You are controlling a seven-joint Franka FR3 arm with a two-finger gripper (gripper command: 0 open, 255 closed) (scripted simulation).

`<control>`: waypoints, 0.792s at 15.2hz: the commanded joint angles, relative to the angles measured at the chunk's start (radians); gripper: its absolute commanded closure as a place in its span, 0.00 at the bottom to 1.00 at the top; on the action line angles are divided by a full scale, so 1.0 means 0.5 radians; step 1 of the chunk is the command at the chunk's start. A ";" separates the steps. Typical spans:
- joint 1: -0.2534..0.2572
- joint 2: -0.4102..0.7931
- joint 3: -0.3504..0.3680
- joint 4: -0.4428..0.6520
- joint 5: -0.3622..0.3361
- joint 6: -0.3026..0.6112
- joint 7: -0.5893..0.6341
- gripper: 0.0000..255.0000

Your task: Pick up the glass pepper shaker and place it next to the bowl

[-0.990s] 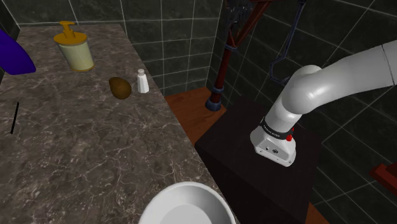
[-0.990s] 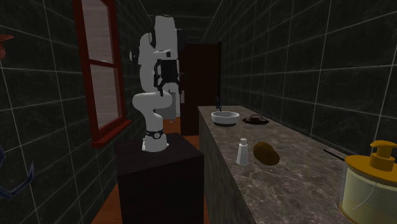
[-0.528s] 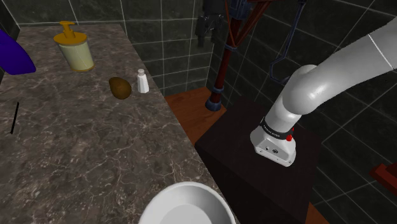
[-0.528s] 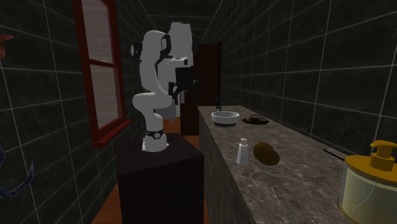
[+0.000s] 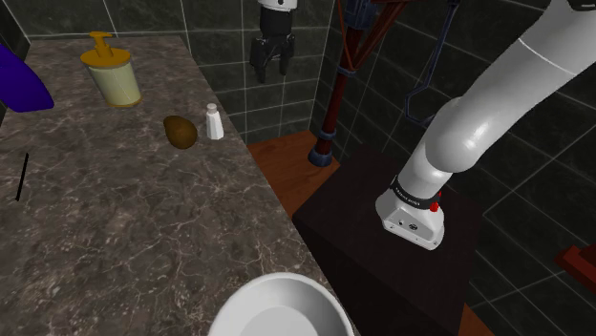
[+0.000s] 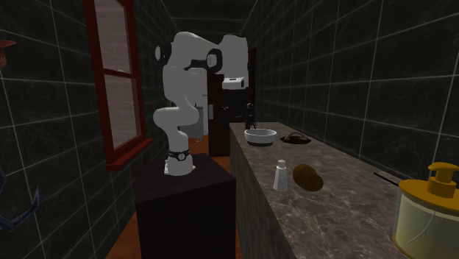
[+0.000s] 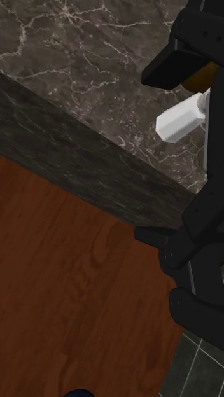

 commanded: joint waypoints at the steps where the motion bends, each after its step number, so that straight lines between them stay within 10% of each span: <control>1: 0.008 0.155 0.025 0.101 -0.019 0.059 0.029 0.00; 12: 0.145 0.990 0.132 0.831 -0.205 0.173 0.275 0.00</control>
